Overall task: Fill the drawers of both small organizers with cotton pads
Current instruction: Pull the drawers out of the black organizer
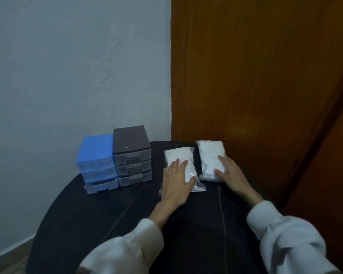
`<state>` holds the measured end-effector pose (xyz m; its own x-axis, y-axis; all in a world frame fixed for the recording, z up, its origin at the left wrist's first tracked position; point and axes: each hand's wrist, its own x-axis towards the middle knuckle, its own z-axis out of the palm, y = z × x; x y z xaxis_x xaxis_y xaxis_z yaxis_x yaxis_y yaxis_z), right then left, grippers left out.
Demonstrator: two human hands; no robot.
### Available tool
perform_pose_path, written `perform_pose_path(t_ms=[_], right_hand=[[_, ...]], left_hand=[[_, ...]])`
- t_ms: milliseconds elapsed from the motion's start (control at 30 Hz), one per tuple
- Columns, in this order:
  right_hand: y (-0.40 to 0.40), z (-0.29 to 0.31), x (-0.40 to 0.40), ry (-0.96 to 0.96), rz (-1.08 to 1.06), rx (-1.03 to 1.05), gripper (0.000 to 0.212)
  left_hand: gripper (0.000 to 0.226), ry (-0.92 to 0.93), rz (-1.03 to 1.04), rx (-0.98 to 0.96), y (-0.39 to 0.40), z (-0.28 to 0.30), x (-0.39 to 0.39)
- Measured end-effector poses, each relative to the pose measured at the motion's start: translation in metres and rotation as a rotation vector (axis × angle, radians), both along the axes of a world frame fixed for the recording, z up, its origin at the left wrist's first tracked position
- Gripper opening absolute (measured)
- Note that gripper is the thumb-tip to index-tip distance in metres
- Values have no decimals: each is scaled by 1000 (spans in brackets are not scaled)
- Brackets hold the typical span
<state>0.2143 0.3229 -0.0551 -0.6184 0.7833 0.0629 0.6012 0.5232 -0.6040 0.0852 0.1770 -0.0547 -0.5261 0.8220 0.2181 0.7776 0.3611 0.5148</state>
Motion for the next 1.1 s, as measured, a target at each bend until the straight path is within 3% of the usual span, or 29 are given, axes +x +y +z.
perform_pose_path(t_ms=[433,700,967,1100], right_hand=[[25,-4,-25,3,3,-3,61],[23,5,-22,-40,18,3,62],[-22,31,-29,150,46,65,48],[-60,37,-45,262,133,-20,43]], left_hand=[[61,130,-19,-137,61,1,-46],[61,94,-40,-124,61,10,-46],[53,-160,-121,233,9,35,-26],[40,-223,-170,397,-42,46,-26]])
